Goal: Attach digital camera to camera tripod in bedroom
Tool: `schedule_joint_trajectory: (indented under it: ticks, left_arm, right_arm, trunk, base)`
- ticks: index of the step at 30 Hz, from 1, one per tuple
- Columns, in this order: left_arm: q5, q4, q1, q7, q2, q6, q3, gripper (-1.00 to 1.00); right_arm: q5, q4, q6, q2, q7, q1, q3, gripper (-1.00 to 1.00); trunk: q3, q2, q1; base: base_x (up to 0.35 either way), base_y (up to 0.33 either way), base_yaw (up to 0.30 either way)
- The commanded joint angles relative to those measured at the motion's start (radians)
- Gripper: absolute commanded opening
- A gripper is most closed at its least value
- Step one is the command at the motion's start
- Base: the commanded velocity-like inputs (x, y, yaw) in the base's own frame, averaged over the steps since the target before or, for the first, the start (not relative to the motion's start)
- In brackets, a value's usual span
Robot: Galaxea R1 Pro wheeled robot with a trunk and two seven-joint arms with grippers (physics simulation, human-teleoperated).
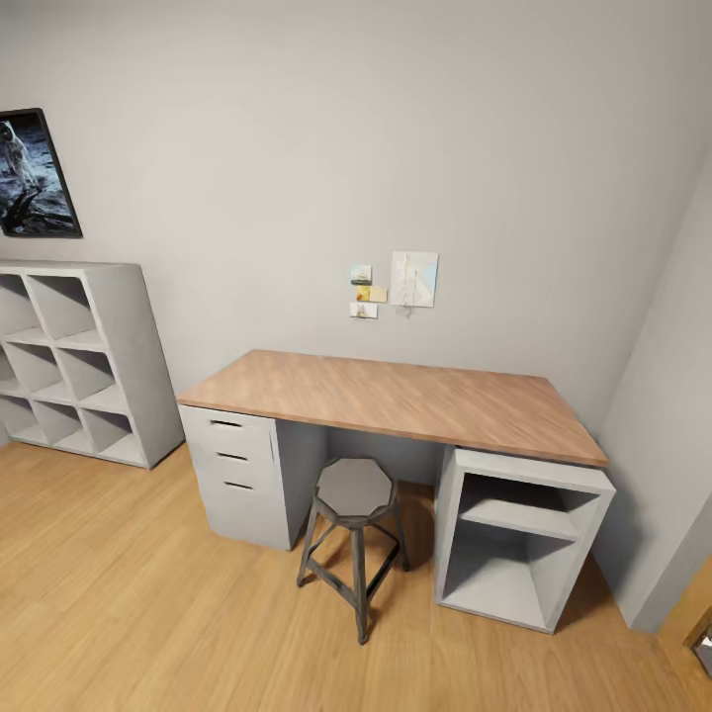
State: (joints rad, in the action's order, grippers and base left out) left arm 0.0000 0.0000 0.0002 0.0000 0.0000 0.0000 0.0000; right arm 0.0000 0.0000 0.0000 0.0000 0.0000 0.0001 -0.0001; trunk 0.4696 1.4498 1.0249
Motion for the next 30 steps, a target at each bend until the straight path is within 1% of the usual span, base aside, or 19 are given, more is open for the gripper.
schedule_joint_trajectory:
  ticks: [1, 2, 4, 6, 30]
  left_arm:
    - [-0.004, -0.006, 0.006, 0.000, 0.006, 0.000, -0.002, 1.00]
    - [-0.004, -0.008, 0.011, 0.000, 0.011, 0.000, -0.002, 1.00]
    - [-0.005, -0.008, 0.012, 0.000, 0.021, 0.000, -0.002, 1.00]
    - [-0.005, -0.008, 0.012, 0.000, 0.021, 0.000, -0.002, 1.00]
    - [-0.005, -0.008, 0.012, 0.000, 0.021, 0.000, -0.002, 1.00]
  right_arm:
    - [-0.002, -0.006, -0.002, 0.006, 0.006, -0.006, 0.000, 1.00]
    - [-0.002, -0.012, -0.002, 0.011, 0.005, -0.012, 0.000, 1.00]
    - [-0.002, -0.023, -0.002, 0.012, 0.004, -0.023, 0.001, 1.00]
    - [-0.002, -0.024, -0.002, 0.012, 0.004, -0.034, 0.001, 1.00]
    - [-0.002, -0.024, -0.002, 0.012, 0.004, -0.034, 0.001, 1.00]
  trunk:
    - [0.000, 0.000, 0.000]
    - [0.000, 0.000, 0.000]
    - [0.000, 0.000, 0.000]
    - [0.000, 0.000, 0.000]
    - [0.000, 0.000, 0.000]
  base:
    - [0.000, 0.000, 0.000]
    - [0.000, 0.000, 0.000]
    - [0.000, 0.000, 0.000]
    - [0.000, 0.000, 0.000]
    - [0.000, 0.000, 0.000]
